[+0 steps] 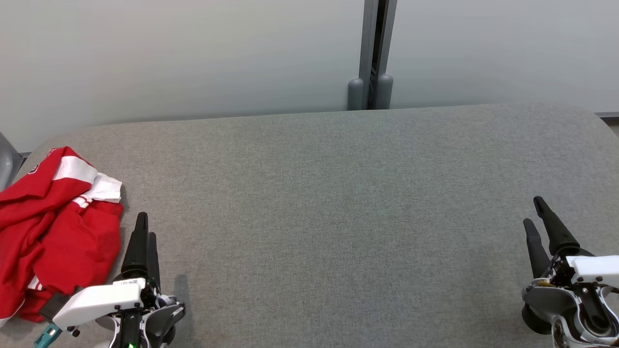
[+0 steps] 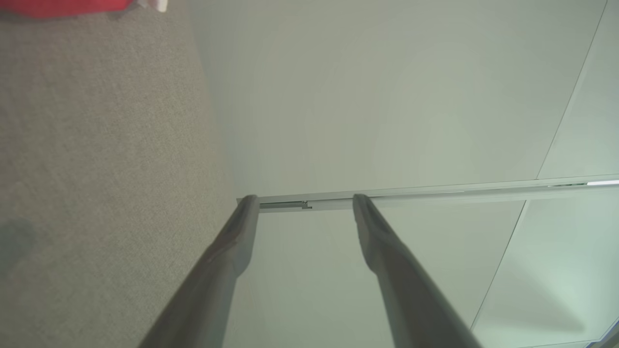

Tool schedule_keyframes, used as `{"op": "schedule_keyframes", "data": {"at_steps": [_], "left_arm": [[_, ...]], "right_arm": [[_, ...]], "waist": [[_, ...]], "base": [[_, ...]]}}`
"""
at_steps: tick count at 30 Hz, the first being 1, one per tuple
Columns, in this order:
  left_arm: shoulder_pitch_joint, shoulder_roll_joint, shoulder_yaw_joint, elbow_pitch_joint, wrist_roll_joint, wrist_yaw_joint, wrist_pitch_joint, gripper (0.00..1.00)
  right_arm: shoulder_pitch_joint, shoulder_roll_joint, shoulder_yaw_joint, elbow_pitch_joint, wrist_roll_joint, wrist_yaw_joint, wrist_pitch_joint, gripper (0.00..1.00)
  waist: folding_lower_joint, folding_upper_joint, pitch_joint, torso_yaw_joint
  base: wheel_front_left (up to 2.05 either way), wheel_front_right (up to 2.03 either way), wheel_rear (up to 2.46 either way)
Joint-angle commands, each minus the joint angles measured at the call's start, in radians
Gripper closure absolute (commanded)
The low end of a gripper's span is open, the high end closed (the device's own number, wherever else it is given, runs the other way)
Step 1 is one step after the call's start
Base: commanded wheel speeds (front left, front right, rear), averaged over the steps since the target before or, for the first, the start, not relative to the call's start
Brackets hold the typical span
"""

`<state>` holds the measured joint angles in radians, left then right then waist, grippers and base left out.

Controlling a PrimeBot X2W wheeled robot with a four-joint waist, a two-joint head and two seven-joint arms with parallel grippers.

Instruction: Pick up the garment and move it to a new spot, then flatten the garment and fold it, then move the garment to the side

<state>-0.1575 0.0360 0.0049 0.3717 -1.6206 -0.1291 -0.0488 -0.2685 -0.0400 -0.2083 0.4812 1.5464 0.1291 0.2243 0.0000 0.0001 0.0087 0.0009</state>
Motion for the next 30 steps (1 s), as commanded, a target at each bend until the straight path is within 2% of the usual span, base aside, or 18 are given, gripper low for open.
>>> {"op": "schedule_keyframes", "data": {"at_steps": [1, 6, 11, 30], "left_arm": [[-0.041, 0.007, -0.002, -0.02, 0.005, -0.001, -0.004, 0.0], [-0.051, 0.015, -0.015, -0.034, 0.033, -0.001, -0.023, 0.0], [-0.063, 0.034, -0.034, -0.049, 0.106, -0.001, -0.047, 0.0], [-0.077, 0.093, -0.096, -0.142, 0.587, 0.056, -0.092, 0.0]], "right_arm": [[-0.023, -0.015, 0.008, -0.026, -0.013, 0.001, -0.014, 0.0], [-0.021, -0.027, 0.034, -0.044, -0.052, 0.002, -0.053, 0.0], [-0.022, -0.045, 0.061, -0.07, -0.125, 0.002, -0.088, 0.0], [0.003, -0.082, 0.122, -0.207, -0.602, 0.002, -0.191, 0.0]], "waist": [[0.0, -0.0001, 0.0, 0.0], [0.0, -0.0001, 0.0, 0.0], [0.0, -0.0001, 0.001, 0.001], [0.0, -0.0001, -0.004, 0.005]], "base": [[0.0, 0.0, 0.0], [0.0, 0.0, 0.0], [0.0, 0.0, 0.0], [0.0, 0.0, 0.0]]}}
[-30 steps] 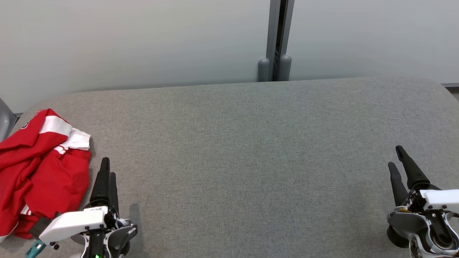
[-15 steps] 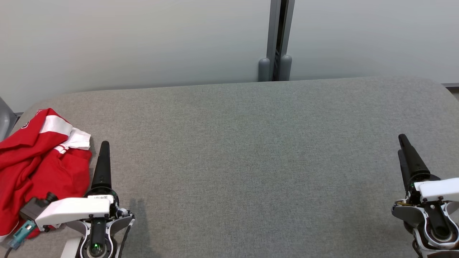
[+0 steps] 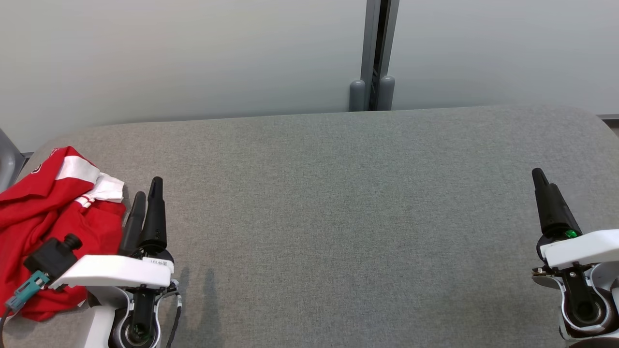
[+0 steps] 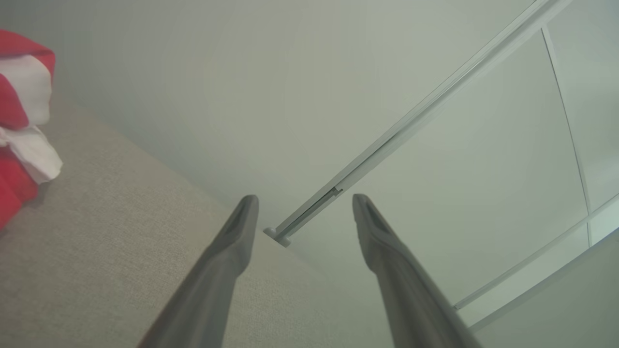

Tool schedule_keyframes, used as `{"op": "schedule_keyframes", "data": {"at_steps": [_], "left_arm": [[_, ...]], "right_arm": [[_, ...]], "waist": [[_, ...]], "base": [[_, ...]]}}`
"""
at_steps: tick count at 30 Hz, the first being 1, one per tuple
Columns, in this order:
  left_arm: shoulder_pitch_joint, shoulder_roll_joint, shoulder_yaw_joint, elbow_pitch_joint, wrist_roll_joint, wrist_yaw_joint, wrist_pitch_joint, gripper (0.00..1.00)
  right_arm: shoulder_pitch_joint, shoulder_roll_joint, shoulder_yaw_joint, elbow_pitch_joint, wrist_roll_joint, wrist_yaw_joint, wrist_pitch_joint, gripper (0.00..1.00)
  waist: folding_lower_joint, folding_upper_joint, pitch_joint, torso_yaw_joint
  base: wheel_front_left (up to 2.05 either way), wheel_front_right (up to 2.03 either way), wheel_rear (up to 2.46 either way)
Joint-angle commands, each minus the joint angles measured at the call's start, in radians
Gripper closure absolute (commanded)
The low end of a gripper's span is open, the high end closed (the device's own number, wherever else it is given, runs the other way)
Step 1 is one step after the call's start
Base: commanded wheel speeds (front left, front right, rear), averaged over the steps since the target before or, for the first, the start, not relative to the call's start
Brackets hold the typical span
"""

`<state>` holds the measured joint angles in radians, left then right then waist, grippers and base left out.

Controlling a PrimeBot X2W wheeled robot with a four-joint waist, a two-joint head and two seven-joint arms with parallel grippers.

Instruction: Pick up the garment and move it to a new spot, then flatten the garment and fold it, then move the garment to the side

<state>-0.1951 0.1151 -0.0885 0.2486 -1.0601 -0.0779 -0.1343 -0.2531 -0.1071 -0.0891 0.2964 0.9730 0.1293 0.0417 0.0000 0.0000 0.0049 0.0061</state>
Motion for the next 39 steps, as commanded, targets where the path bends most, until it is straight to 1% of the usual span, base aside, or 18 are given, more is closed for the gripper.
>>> {"op": "schedule_keyframes", "data": {"at_steps": [1, 9, 16, 19, 31, 39], "left_arm": [[-0.04, 0.02, -0.008, -0.022, 0.05, 0.01, -0.008, 0.0], [-0.031, 0.057, -0.043, -0.053, 0.203, 0.053, -0.005, 0.0], [-0.013, 0.077, -0.068, -0.083, 0.29, 0.071, 0.008, 0.0], [-0.011, 0.084, -0.074, -0.089, 0.315, 0.074, 0.011, 0.0], [0.011, 0.11, -0.104, -0.115, 0.448, 0.118, 0.021, 0.0], [0.022, 0.121, -0.123, -0.116, 0.509, 0.133, 0.036, 0.0]], "right_arm": [[-0.01, -0.016, 0.005, -0.028, -0.056, 0.002, -0.013, 0.0], [0.011, -0.017, 0.025, -0.075, -0.23, 0.002, -0.031, 0.0], [0.034, -0.015, 0.037, -0.122, -0.361, 0.002, -0.039, 0.0], [0.041, -0.014, 0.04, -0.133, -0.393, 0.002, -0.042, 0.0], [0.067, -0.01, 0.061, -0.166, -0.55, 0.002, -0.067, 0.0], [0.087, 0.001, 0.071, -0.171, -0.644, 0.002, -0.074, 0.0]], "waist": [[0.0, 0.0, -0.001, 0.0], [0.0, 0.0, -0.005, 0.0], [0.0, 0.0, -0.007, 0.002], [0.0, 0.0, -0.007, 0.002], [0.0, 0.0, -0.009, 0.004], [0.0, 0.0, -0.011, 0.003]], "base": [[0.0, 0.0, 0.0], [0.0, 0.0, 0.0], [0.0, 0.0, 0.0], [0.0, 0.0, 0.0], [0.0, 0.0, 0.0], [0.0, 0.0, 0.0]]}}
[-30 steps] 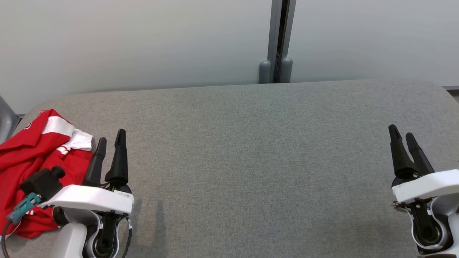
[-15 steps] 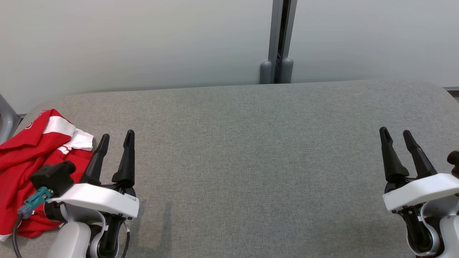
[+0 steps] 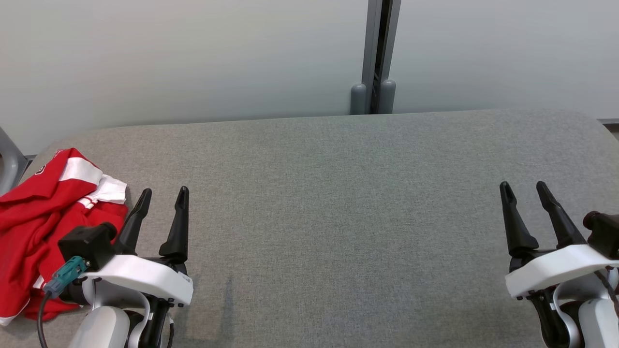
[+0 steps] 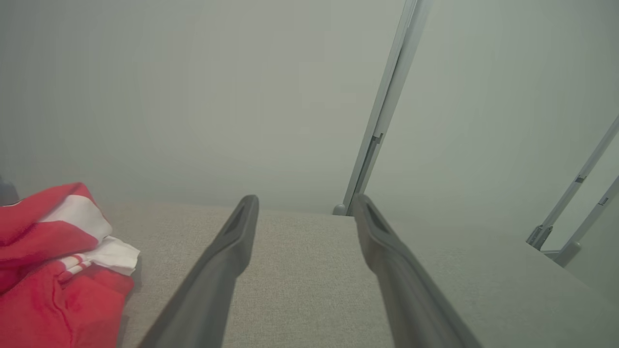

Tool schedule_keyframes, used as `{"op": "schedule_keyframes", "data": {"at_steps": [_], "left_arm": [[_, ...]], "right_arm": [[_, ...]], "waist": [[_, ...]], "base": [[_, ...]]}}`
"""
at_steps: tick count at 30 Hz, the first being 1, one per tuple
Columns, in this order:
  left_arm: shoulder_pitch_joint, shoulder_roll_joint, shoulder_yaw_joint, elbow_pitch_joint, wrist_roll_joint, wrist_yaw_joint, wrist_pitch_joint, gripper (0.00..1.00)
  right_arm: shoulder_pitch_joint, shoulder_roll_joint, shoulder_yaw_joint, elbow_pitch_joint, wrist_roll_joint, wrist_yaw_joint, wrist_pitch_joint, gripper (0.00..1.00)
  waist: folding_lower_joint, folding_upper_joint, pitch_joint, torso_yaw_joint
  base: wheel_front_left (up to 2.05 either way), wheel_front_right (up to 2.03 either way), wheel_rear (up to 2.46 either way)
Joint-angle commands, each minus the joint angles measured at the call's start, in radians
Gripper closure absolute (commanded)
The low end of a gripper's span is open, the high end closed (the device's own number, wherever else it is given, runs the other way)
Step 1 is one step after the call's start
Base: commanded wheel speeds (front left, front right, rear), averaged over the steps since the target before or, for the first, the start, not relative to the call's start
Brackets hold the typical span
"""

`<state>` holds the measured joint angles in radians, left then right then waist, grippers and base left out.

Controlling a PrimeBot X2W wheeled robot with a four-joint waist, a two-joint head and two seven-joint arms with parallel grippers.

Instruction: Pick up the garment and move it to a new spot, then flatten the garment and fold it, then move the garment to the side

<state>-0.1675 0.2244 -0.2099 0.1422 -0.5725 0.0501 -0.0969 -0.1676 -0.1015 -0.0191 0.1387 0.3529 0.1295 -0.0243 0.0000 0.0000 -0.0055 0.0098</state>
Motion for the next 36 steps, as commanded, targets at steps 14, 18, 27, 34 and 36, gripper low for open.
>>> {"op": "schedule_keyframes", "data": {"at_steps": [14, 18, 27, 34, 36], "left_arm": [[0.01, 0.017, -0.013, 0.0, 0.097, 0.04, 0.009, 0.0], [0.011, 0.018, -0.018, 0.001, 0.113, 0.044, 0.012, 0.0], [0.016, 0.02, -0.025, -0.002, 0.145, 0.058, 0.02, 0.0], [0.021, 0.025, -0.037, -0.008, 0.173, 0.063, 0.029, 0.0], [0.023, 0.027, -0.04, -0.009, 0.182, 0.066, 0.031, 0.0]], "right_arm": [[0.032, 0.021, -0.019, 0.005, -0.137, 0.002, -0.016, 0.0], [0.041, 0.028, -0.022, 0.01, -0.155, 0.002, -0.017, 0.0], [0.055, 0.04, -0.034, 0.011, -0.191, 0.002, -0.023, 0.0], [0.065, 0.046, -0.041, 0.006, -0.223, 0.002, -0.027, 0.0], [0.069, 0.047, -0.044, 0.002, -0.234, 0.002, -0.026, 0.0]], "waist": [[0.0, 0.0, 0.0, -0.002], [0.0, 0.0, 0.0, -0.001], [0.0, 0.0, -0.001, 0.0], [0.0, 0.0, -0.001, 0.004], [0.0, 0.0, 0.0, 0.005]], "base": [[0.0, 0.0, 0.0], [0.0, 0.0, 0.0], [0.0, 0.0, 0.0], [0.0, 0.0, 0.0], [0.0, 0.0, 0.0]]}}
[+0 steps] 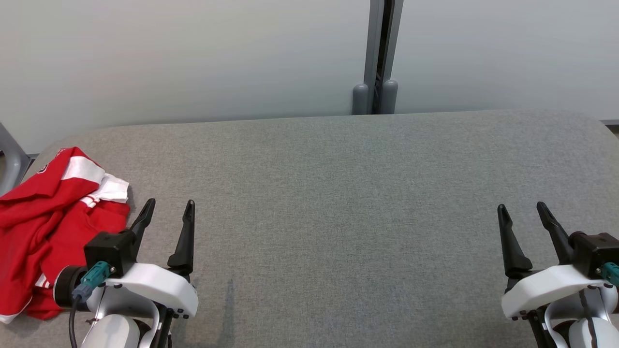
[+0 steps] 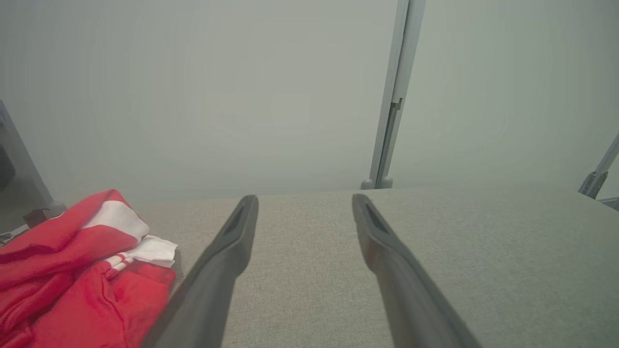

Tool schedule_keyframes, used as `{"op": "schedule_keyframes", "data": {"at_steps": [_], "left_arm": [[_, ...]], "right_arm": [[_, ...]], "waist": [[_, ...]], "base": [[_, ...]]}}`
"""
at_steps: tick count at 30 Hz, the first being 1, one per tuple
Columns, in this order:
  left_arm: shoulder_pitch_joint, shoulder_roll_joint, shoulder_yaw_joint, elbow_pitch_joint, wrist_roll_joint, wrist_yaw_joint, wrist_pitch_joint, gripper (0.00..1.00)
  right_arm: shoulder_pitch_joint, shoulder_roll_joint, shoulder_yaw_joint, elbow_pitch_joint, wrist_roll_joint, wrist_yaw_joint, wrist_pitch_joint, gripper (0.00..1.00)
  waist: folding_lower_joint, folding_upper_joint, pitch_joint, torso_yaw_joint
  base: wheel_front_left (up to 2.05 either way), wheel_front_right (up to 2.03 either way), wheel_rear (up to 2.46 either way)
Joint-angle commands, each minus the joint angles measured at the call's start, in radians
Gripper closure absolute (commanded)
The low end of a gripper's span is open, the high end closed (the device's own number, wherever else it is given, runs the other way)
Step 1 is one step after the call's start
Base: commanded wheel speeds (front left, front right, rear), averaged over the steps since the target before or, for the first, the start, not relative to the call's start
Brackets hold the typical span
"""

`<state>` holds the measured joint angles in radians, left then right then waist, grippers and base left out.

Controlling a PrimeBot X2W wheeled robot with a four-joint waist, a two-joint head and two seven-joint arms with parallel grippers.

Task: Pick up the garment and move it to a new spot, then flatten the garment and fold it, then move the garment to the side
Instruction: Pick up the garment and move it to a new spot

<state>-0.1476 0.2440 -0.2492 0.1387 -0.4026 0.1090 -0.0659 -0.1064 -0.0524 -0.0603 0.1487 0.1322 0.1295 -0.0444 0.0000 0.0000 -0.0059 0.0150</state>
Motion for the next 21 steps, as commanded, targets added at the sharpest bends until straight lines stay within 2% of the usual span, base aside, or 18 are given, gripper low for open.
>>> {"op": "schedule_keyframes", "data": {"at_steps": [1, 13, 21], "left_arm": [[0.003, 0.009, -0.002, -0.006, 0.017, 0.008, 0.001, 0.0], [0.011, 0.013, 0.0, -0.019, 0.053, 0.031, -0.008, 0.0], [-0.01, 0.007, 0.01, -0.023, 0.031, 0.038, -0.015, 0.0]], "right_arm": [[0.01, -0.002, -0.004, -0.009, -0.017, 0.002, -0.007, 0.0], [0.028, 0.0, 0.002, -0.03, -0.076, 0.002, -0.023, 0.0], [0.009, 0.0, 0.013, -0.037, -0.058, 0.002, -0.015, 0.0]], "waist": [[0.0, 0.0, 0.0, 0.001], [0.0, 0.0, 0.003, 0.017], [0.0, 0.0, 0.014, 0.091]], "base": [[0.0, 0.0, 0.0], [0.0, 0.0, 0.0], [0.0, 0.0, 0.0]]}}
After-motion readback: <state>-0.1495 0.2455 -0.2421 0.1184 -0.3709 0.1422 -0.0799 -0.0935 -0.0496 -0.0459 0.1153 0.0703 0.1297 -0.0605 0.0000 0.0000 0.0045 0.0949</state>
